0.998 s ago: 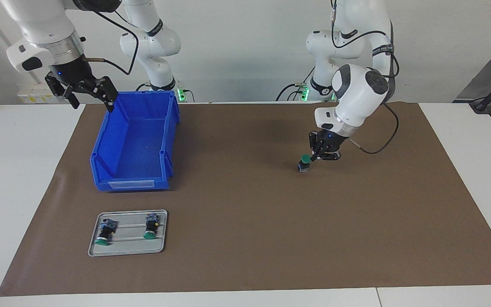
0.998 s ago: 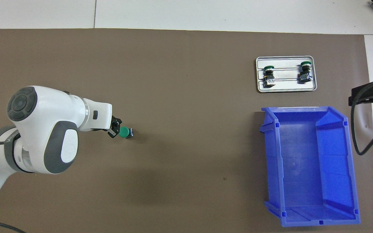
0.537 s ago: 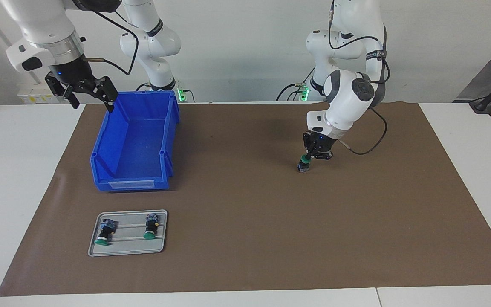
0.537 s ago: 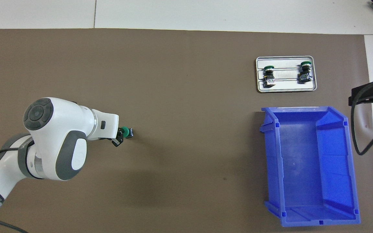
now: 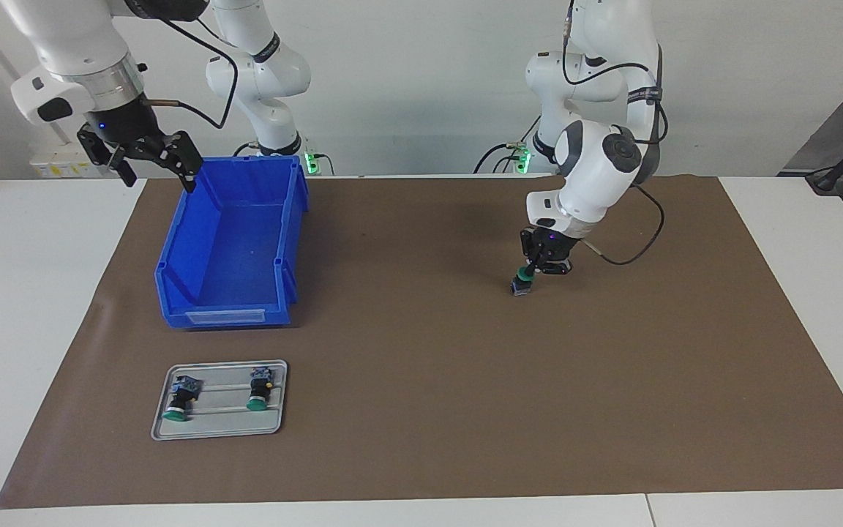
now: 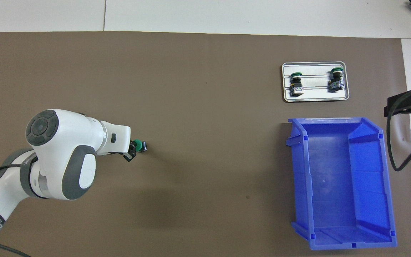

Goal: Place and press button with both arms

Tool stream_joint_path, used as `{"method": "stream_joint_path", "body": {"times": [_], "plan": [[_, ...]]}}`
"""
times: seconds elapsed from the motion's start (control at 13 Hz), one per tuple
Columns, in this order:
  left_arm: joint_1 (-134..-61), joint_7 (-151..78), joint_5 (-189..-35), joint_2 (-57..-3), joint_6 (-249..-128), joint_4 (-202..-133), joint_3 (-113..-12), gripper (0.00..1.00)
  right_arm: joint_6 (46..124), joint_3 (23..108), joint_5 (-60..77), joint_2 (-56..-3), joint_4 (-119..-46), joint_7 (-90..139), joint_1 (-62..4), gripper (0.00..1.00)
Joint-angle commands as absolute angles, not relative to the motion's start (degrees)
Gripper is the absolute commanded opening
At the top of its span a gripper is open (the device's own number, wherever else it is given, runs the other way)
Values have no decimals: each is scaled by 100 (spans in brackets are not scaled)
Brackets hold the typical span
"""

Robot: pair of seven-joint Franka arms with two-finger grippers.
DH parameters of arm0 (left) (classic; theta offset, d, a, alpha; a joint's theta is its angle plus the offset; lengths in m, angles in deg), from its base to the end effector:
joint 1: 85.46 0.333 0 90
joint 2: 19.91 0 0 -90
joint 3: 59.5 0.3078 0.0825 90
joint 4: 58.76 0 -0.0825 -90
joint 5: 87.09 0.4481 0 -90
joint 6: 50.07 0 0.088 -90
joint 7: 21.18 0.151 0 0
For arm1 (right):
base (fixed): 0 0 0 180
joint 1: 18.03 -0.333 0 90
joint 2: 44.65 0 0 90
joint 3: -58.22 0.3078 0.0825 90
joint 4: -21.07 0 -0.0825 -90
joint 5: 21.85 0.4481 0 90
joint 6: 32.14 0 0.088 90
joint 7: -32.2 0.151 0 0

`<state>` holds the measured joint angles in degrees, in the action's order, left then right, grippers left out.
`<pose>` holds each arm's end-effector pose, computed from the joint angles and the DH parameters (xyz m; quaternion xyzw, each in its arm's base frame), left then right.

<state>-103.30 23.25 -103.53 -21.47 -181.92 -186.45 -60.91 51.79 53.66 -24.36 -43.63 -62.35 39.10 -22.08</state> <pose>0.5484 -0.2077 0.2737 0.8896 -0.4430 0.0456 0.1015 0.6125 -0.0120 0.6132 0.9975 -0.0668 -0.0032 0.0227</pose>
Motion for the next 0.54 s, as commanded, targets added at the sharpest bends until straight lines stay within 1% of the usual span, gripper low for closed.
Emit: {"method": "stream_joint_path", "body": {"times": [0.0, 0.15, 0.31, 0.46], "plan": [[-10427, 1848, -10204, -2132, -18227, -18542, -6012, 0, 5153, 5383, -2299, -4509, -6392, 3738, -2119, 100], [-10392, 1758, -10204, -2096, -17684, -18174, -5959, 0, 5153, 5383, -2299, -4509, -6392, 3738, -2119, 100], [-10147, 1740, -10090, -2105, -17199, -17796, -5915, 0, 5153, 5383, -2299, -4509, -6392, 3738, -2119, 100], [-10058, 1732, -9469, -2088, -16996, -17593, -5906, 0, 5162, 5383, -2299, -4518, -6392, 3756, -2128, 100]]}}
